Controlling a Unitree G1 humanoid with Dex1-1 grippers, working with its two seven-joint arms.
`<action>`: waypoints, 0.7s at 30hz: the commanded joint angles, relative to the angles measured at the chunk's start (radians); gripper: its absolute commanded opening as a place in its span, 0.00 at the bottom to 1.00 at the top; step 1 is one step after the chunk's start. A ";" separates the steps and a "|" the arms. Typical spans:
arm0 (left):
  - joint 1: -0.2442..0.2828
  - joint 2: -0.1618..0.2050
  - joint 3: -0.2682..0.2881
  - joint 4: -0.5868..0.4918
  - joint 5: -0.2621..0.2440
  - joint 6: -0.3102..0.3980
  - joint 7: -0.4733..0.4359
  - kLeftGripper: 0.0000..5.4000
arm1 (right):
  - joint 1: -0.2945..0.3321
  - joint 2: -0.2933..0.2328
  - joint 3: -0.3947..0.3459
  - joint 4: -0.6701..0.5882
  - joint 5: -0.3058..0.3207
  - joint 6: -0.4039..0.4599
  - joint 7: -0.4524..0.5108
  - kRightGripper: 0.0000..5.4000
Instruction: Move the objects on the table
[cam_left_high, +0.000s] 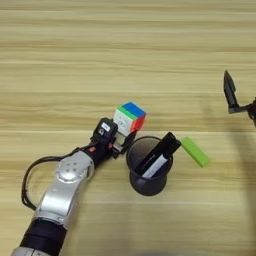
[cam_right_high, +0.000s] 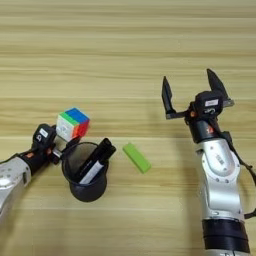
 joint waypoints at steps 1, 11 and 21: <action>0.020 0.017 -0.016 -0.001 0.021 0.020 -0.010 0.61 | -0.014 -0.004 -0.001 0.011 -0.003 -0.012 -0.003 1.00; 0.024 0.013 -0.023 -0.014 0.015 0.001 -0.011 0.75 | -0.021 -0.010 -0.003 0.027 0.000 -0.019 0.000 1.00; 0.014 0.011 0.002 -0.043 0.008 -0.052 0.018 0.91 | -0.026 -0.012 -0.001 0.039 0.001 -0.023 0.003 1.00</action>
